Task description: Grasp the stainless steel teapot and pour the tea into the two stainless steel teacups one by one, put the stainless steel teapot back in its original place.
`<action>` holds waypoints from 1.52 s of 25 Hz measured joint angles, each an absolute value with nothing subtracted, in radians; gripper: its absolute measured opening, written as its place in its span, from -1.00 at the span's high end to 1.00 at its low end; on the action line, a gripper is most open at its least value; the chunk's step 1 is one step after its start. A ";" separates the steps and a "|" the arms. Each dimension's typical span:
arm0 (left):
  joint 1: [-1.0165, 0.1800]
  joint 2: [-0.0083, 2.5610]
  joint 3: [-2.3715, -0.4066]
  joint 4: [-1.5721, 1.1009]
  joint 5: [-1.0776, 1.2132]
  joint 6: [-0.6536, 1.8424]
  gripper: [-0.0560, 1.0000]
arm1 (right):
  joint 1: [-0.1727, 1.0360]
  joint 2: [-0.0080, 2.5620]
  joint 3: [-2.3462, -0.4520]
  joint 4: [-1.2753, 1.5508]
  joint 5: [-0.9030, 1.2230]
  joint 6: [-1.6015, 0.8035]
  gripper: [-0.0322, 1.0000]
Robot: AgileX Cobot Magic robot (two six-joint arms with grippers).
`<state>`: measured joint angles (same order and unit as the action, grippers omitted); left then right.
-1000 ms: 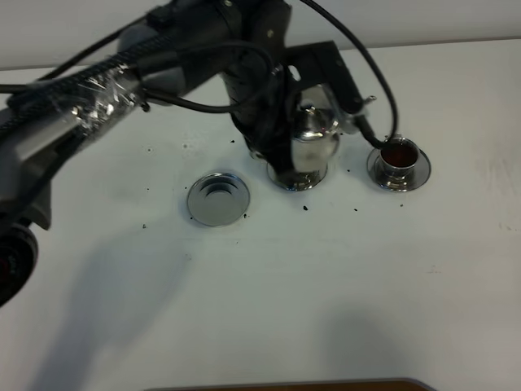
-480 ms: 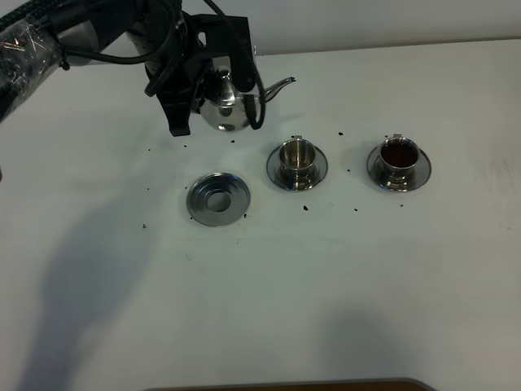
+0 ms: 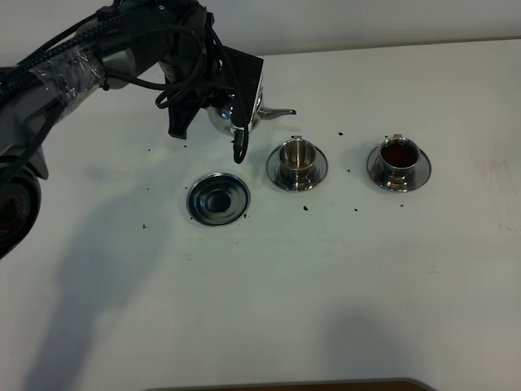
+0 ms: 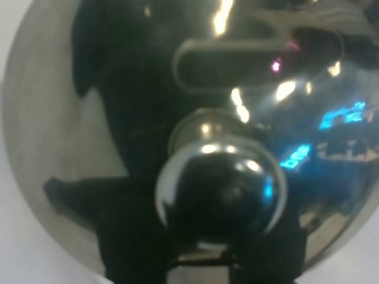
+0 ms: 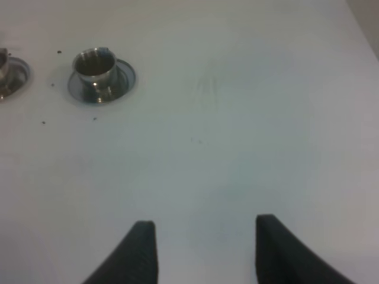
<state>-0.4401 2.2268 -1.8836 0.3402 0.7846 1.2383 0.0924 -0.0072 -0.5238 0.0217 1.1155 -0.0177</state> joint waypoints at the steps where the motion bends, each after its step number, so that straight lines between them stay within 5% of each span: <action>1: -0.440 2.228 -1.884 0.357 0.773 1.240 0.42 | 0.092 -0.007 -0.524 0.022 1.115 -0.018 0.19; 16: -0.440 2.241 -1.884 0.371 0.723 1.537 0.42 | 0.092 -0.007 -0.524 0.022 1.115 -0.018 0.19; 38: -0.487 2.276 -1.884 0.467 0.598 1.578 0.42 | 0.092 -0.007 -0.524 0.022 1.115 -0.018 0.19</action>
<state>-0.4867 2.2763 -1.8836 0.4668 0.5978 1.5780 0.0924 -0.0072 -0.5238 0.0217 1.1155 -0.0177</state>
